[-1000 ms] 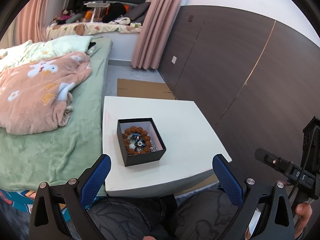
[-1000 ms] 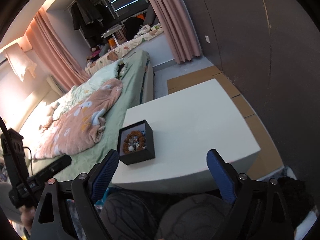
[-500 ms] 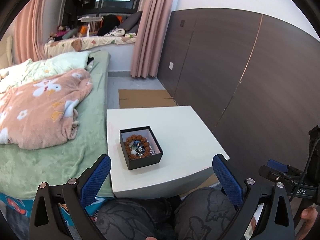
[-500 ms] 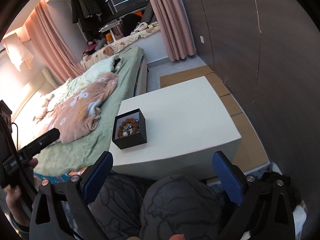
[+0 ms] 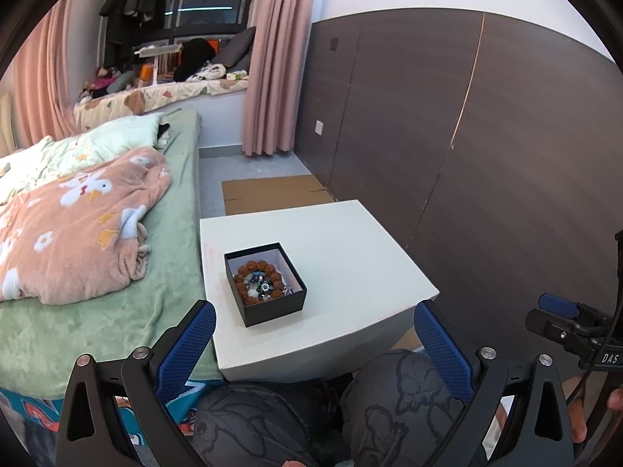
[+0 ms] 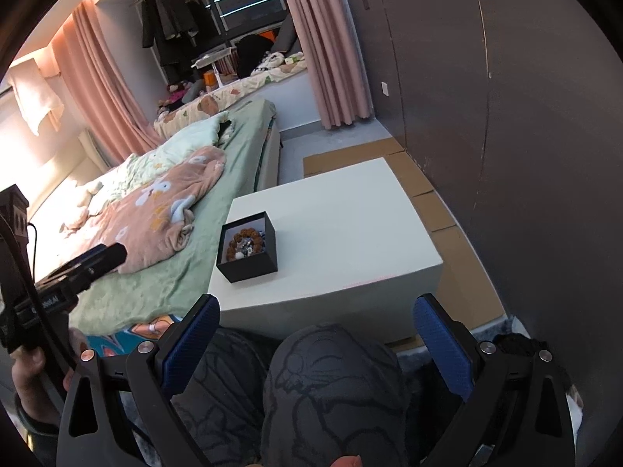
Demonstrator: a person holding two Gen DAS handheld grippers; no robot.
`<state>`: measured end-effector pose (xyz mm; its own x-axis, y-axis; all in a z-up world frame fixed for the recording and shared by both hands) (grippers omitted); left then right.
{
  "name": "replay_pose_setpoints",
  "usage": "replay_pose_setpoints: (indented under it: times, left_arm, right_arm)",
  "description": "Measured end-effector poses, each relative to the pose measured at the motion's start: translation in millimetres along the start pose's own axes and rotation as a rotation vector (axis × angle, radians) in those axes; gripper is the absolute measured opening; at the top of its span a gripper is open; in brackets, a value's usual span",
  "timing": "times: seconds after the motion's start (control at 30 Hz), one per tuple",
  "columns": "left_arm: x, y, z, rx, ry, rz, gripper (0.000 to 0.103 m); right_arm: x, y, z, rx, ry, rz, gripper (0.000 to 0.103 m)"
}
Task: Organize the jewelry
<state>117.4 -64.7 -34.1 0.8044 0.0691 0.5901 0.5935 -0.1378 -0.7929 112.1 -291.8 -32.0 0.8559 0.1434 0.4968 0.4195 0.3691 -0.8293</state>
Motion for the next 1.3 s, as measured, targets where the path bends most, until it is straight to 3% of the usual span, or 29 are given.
replay_pose_setpoints:
  times: [1.3]
  left_arm:
    - [2, -22, -13, 0.0, 0.027, -0.035, 0.102]
  right_arm:
    - [-8, -18, -15, -0.016, 0.012, -0.022, 0.1]
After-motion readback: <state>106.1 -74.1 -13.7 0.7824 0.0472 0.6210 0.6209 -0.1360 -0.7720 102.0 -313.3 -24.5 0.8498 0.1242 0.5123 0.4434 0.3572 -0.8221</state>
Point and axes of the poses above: each gripper's, at about its wrist camera, not at the fingertips, and y roughly the way its jaws point, z to its left, x to its top, the point moved 10 cm from there along y, roughly the way its jaws point, and after that the axes turned 15 degrees about z, right-handed, at the moved point
